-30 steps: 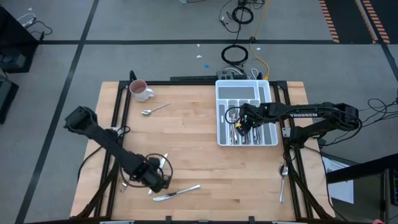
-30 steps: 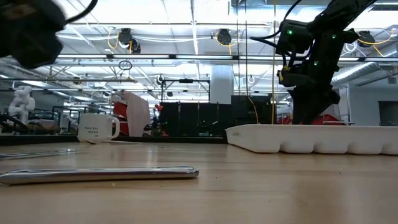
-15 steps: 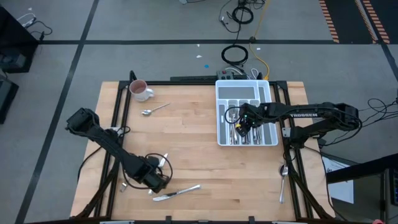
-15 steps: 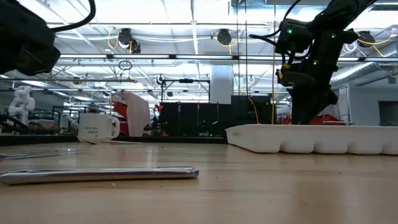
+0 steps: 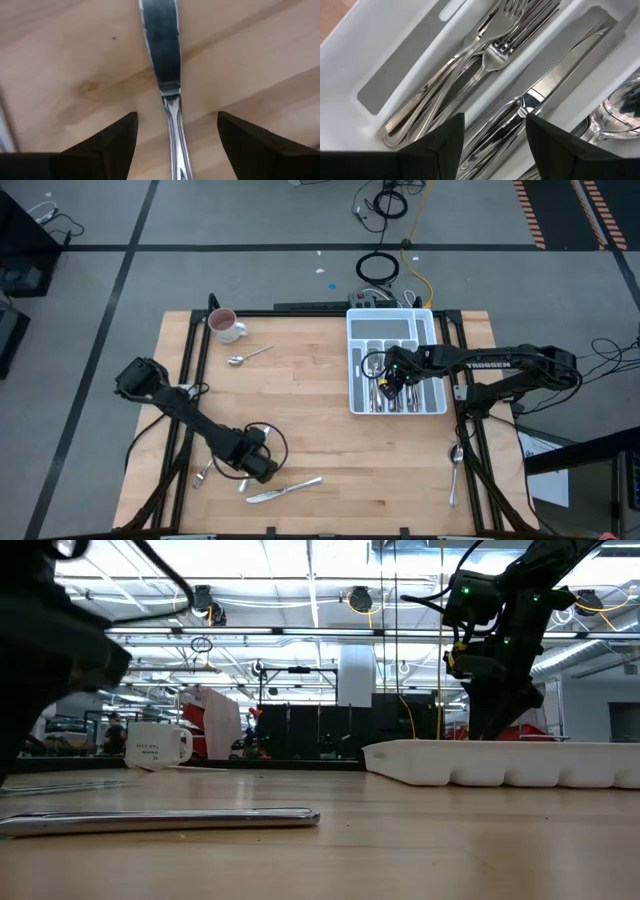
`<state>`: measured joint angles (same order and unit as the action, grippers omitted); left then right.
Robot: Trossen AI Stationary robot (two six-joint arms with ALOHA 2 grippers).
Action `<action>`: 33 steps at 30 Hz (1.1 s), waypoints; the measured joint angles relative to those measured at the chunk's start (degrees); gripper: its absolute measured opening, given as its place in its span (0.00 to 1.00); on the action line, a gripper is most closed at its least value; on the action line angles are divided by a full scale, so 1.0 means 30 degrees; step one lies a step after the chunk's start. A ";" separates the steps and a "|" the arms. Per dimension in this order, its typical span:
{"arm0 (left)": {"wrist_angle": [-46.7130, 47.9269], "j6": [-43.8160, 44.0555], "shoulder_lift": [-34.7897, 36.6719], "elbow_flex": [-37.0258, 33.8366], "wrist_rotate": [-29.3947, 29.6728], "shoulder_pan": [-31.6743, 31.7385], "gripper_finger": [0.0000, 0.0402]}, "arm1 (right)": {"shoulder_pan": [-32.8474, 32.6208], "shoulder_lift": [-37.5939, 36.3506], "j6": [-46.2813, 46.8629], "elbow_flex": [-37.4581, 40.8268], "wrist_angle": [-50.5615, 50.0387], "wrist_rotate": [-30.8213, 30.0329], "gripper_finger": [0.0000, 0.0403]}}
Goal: Sort silverware
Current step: Put the silver table knife into the silverware tray
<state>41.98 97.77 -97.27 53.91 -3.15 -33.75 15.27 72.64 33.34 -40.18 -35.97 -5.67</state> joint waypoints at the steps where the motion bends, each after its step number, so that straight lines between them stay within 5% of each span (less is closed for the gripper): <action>1: -0.0086 -0.0437 -0.0339 0.0052 -0.0284 0.0097 0.69 | 0.0000 0.0000 0.0000 0.0000 0.0000 0.0000 0.50; 9: -0.0325 -0.2267 -0.2105 0.0226 -0.2194 0.0587 0.63 | 0.0000 0.0000 0.0007 0.0000 -0.0045 0.0147 0.50; 20: 0.0611 -0.2216 -0.2174 0.0189 -0.0852 0.0448 0.06 | 0.0000 0.0000 0.0007 -0.0007 -0.0081 0.0503 0.50; 33: 0.1595 -0.2750 -0.1955 0.1661 0.0235 0.0455 0.00 | -0.0001 0.0000 0.0007 -0.0001 -0.0067 0.0494 0.50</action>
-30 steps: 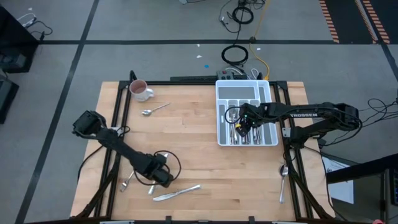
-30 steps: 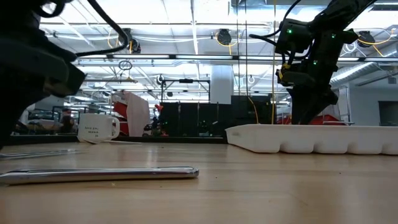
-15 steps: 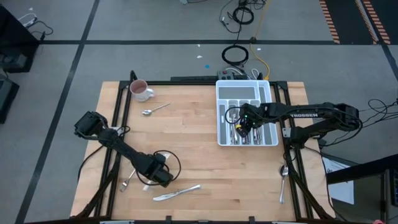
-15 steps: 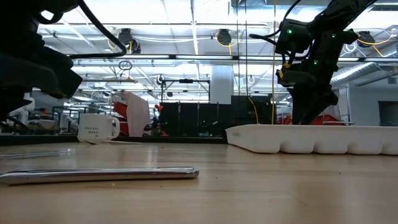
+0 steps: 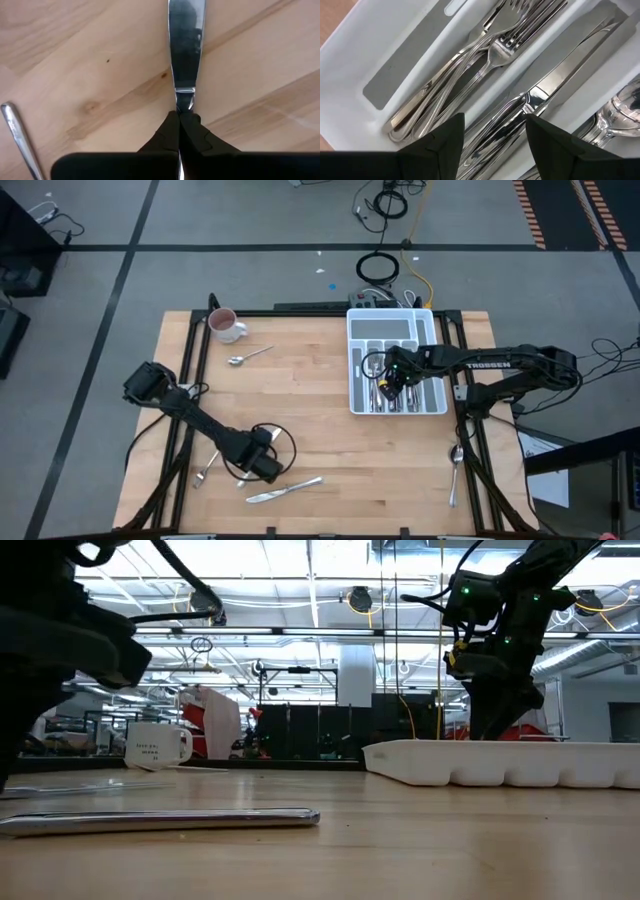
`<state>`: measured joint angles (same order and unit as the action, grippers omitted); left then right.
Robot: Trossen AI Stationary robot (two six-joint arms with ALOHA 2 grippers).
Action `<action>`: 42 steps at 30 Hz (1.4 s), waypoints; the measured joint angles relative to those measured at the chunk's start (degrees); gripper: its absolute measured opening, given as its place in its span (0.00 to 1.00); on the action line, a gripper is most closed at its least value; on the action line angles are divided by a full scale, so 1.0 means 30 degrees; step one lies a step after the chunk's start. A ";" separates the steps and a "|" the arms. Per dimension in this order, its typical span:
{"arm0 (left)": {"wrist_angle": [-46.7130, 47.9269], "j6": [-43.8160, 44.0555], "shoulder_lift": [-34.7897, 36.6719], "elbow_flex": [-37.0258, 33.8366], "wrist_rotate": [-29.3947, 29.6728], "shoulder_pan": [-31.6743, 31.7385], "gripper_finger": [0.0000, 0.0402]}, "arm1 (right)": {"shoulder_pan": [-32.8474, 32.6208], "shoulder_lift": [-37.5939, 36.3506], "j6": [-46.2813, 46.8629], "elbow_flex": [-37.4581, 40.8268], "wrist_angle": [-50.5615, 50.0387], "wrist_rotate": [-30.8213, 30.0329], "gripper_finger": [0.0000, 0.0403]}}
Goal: Sort silverware
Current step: Put the silver table knife into the silverware tray
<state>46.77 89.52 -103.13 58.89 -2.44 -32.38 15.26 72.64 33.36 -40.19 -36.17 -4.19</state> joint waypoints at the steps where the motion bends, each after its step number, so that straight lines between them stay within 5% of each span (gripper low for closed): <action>1: 0.0084 -0.0003 -0.0007 0.0143 0.0054 0.0000 0.00 | -0.0004 0.0000 0.0000 -0.0005 -0.0003 0.0001 0.50; 22: 0.0467 -0.2203 -0.0036 0.2043 0.3235 0.2041 0.00 | -0.0865 0.0000 -0.3895 -0.0006 0.4650 0.2462 0.50; 27: 0.4589 -0.1554 -0.0026 0.3451 0.4681 0.2273 0.00 | -0.1850 0.0000 -0.6593 -0.0006 0.5992 0.2574 0.50; 32: 0.9058 -0.0473 0.0008 0.4944 0.3768 0.1700 0.00 | -0.2747 0.0192 -0.9017 -0.0006 0.8240 0.3884 0.50; 37: 0.8246 0.0489 0.0051 0.5360 0.2090 -0.0008 0.00 | -0.3277 0.1797 -0.9882 -0.0738 1.0298 0.3958 0.50; 42: 0.7036 0.4946 0.0051 0.5362 0.1526 -0.2008 0.00 | -0.3794 0.5091 -1.1208 -0.3527 1.0181 0.4002 0.50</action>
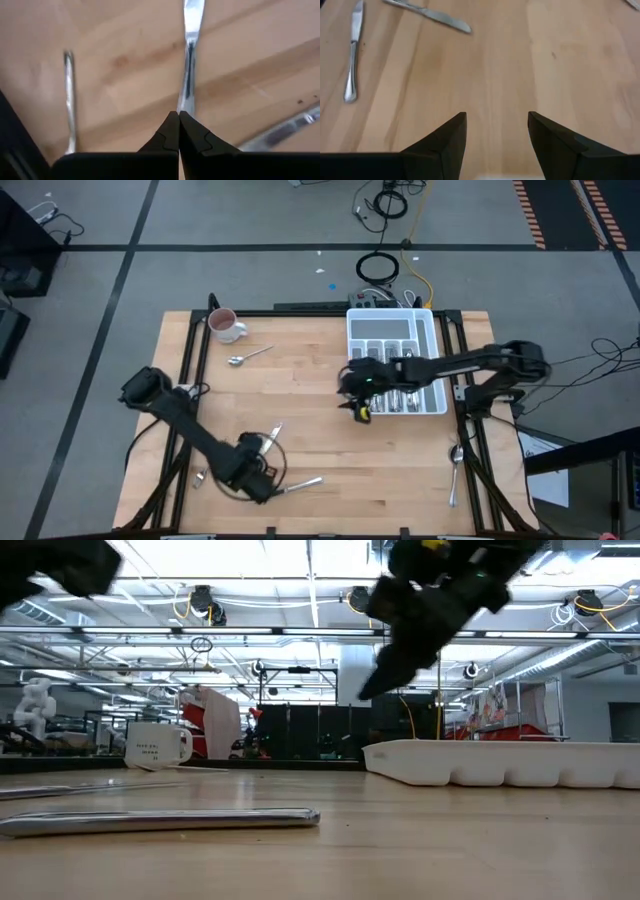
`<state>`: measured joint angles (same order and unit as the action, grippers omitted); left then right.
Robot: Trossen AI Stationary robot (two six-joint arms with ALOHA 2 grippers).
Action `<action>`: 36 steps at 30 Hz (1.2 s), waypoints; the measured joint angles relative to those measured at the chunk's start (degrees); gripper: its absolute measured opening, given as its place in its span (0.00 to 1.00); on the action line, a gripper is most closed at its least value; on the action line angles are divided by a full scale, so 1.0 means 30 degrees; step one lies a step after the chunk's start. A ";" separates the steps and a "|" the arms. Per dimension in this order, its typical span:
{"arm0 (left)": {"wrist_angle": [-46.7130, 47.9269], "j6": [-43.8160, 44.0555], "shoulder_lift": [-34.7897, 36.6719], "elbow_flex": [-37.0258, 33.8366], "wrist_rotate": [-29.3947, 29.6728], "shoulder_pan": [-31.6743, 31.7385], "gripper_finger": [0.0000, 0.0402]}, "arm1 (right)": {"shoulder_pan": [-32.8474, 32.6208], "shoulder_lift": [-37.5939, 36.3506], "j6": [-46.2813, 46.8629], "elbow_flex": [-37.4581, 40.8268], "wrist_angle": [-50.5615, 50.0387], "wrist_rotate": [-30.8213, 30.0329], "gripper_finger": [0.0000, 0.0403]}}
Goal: Sort silverware
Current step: Put the silver table knife into the silverware tray
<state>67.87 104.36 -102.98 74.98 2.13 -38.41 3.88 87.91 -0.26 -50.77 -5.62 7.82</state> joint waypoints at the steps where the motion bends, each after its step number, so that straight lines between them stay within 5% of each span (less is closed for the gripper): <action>1: -0.0100 0.0850 0.0000 0.0000 0.0111 -0.0359 0.00 | -0.0116 0.0655 -0.0198 -0.0752 -0.0089 0.0041 0.50; 7: 0.0494 0.4538 0.0029 -0.0975 0.0305 -0.1598 0.00 | -0.0673 0.3360 -0.0705 -0.4508 -0.1285 0.0967 0.48; 18: -0.5655 0.5041 -0.1709 -0.4003 0.0441 -0.1268 0.00 | -0.0955 0.3187 -0.1906 -0.6171 -0.4248 0.0912 0.44; 25: -0.6475 0.2356 -0.1907 -0.2855 0.1726 0.0477 0.00 | -0.0955 0.2978 -0.1848 -0.6162 -0.5462 0.0924 0.44; 32: -1.1554 -0.1122 -0.2004 -0.2674 0.5925 0.2671 0.00 | -0.0948 0.2960 -0.2433 -0.6162 -0.5817 0.0931 0.44; 36: -1.1667 -0.1919 -0.1881 -0.2674 0.6091 0.3315 0.00 | -0.0948 0.2960 -0.2649 -0.6154 -0.6344 0.0924 0.44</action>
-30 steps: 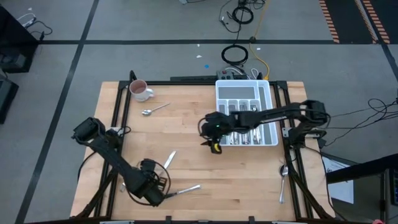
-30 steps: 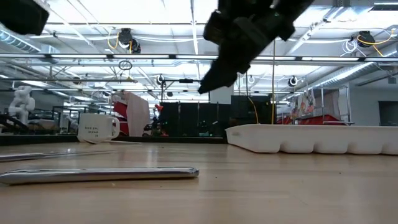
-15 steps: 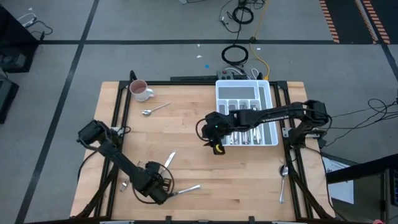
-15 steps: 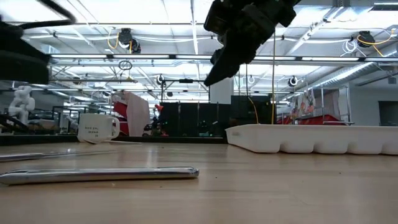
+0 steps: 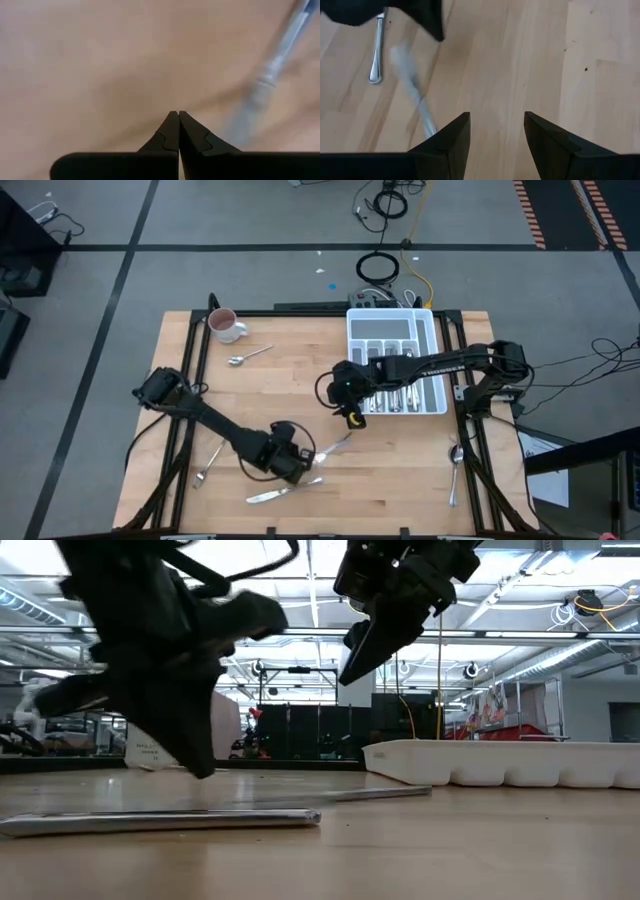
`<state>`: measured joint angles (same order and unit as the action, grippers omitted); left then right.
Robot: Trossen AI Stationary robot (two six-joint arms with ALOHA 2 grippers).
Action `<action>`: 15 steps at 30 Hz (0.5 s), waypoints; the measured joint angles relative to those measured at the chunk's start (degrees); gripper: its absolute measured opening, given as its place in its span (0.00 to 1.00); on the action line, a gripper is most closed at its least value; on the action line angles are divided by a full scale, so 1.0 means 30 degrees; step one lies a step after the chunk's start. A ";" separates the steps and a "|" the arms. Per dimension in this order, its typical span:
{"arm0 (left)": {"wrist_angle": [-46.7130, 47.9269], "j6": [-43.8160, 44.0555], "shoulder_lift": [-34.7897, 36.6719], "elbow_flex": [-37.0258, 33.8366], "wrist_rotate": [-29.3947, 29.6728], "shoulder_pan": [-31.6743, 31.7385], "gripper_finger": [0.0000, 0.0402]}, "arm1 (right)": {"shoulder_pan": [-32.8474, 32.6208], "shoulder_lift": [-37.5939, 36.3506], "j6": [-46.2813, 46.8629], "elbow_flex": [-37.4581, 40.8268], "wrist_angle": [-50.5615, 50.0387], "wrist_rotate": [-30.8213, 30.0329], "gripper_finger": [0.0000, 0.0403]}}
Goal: Sort silverware
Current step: Put the silver table knife into the silverware tray
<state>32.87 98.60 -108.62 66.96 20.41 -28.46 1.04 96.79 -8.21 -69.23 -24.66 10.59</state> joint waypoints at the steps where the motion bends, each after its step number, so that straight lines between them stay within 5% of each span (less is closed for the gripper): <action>1: 0.0244 -0.0120 0.0068 -0.0007 0.0008 0.0133 0.00 | 0.0000 0.0000 0.0005 -0.0007 -0.0135 0.0000 0.44; 15: 0.4764 -0.0050 0.1825 -0.0007 -0.0191 -0.0272 0.00 | -0.0824 -0.0001 -0.3377 0.0939 -0.3335 0.1585 0.57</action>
<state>47.17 98.45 -103.15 66.94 19.84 -29.28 -1.43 96.79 -18.34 -66.41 -34.66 15.35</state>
